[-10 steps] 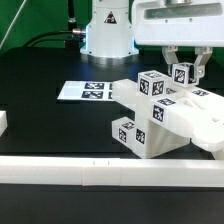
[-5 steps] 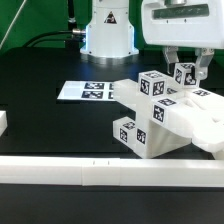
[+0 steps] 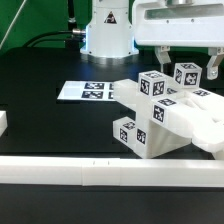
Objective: Assemble chair
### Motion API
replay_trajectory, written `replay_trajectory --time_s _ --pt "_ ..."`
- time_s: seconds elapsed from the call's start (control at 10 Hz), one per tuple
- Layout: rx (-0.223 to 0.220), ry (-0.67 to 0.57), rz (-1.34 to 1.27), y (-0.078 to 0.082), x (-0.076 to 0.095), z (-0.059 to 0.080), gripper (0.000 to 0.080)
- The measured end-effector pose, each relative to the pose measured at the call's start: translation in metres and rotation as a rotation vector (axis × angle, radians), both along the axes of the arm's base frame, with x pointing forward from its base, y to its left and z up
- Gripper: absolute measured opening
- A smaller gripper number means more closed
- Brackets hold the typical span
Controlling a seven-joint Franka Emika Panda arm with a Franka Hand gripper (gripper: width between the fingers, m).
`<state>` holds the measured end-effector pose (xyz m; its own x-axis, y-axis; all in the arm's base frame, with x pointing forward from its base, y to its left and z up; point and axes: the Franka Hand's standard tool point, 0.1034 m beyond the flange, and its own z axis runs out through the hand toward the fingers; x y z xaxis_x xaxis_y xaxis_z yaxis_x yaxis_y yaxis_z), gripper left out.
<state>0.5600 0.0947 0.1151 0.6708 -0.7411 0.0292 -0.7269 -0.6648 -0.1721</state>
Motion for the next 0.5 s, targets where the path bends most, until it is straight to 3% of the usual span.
replay_trajectory --time_s 0.5 --pt "-0.094 -0.021 0.551 0.0034 0.0053 0.0055 0.0649"
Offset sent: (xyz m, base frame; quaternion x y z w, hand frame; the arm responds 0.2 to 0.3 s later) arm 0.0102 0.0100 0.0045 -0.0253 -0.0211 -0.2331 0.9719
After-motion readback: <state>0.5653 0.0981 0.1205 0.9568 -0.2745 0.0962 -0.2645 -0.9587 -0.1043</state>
